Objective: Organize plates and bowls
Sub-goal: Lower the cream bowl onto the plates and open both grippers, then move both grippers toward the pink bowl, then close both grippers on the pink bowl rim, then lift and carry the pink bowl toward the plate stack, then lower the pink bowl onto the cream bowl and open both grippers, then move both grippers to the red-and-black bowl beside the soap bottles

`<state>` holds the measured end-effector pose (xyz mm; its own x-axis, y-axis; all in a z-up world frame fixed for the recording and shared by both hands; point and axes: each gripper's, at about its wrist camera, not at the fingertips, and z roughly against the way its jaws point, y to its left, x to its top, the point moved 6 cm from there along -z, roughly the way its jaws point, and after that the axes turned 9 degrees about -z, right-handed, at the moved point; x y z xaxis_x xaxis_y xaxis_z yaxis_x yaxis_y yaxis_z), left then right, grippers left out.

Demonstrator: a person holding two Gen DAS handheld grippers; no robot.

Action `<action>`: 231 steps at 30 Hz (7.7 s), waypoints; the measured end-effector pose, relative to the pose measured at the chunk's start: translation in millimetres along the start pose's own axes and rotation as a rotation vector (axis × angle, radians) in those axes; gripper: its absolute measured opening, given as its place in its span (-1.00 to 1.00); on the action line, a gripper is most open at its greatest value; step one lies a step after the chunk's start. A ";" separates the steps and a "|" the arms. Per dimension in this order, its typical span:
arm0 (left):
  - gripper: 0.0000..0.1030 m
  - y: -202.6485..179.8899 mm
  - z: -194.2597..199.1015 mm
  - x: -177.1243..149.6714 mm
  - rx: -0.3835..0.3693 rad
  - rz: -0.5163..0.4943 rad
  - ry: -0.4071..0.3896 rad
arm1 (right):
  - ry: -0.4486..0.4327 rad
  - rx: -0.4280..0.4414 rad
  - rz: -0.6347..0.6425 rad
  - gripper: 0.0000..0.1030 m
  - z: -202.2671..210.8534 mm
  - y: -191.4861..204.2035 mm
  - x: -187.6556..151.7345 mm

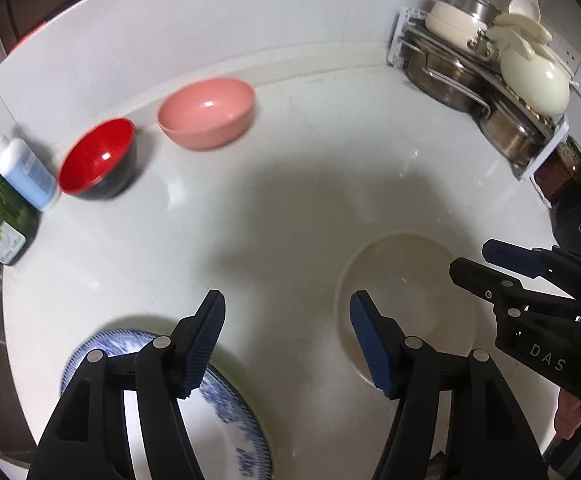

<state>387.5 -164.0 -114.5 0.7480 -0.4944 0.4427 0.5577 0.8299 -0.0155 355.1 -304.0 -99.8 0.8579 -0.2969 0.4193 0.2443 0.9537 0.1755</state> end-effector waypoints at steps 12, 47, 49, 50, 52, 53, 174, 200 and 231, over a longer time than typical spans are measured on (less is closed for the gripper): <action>0.25 57.0 15.9 39.4 0.058 -0.003 -0.065 | -0.097 0.004 0.026 -0.15 12.0 38.9 48.6; 0.25 187.5 -88.6 159.9 0.076 -0.064 -0.038 | -0.013 0.025 -0.046 -0.15 -91.6 122.1 186.1; 0.24 189.1 -98.2 161.4 0.074 -0.061 -0.026 | 0.006 0.026 -0.063 -0.15 -103.7 122.5 188.0; 0.24 189.5 -103.9 162.2 0.072 -0.060 -0.017 | 0.017 0.028 -0.074 -0.15 -108.9 122.3 189.1; 0.20 191.1 -115.5 163.8 0.074 -0.057 0.002 | 0.036 0.032 -0.095 -0.15 -117.3 122.6 192.3; 0.17 189.0 -120.8 164.8 0.071 -0.055 0.009 | 0.045 0.032 -0.104 -0.15 -121.9 122.9 193.3; -0.71 -39.1 -45.9 -25.9 -0.188 0.067 0.133 | 0.077 -0.026 -0.190 -0.76 -8.1 -27.0 -17.9; -0.12 -19.9 -28.9 -17.9 -0.124 0.067 0.039 | 0.026 -0.050 -0.141 -0.16 3.6 -19.4 -14.7; 0.30 164.1 53.0 -7.7 0.156 0.172 -0.141 | -0.118 0.069 0.072 0.12 26.8 139.2 50.4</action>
<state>454.2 -10.3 -72.9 0.7635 -0.3107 0.5661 0.3565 0.9338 0.0317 420.3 -187.5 -30.3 0.8117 -0.2354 0.5345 0.1489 0.9683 0.2003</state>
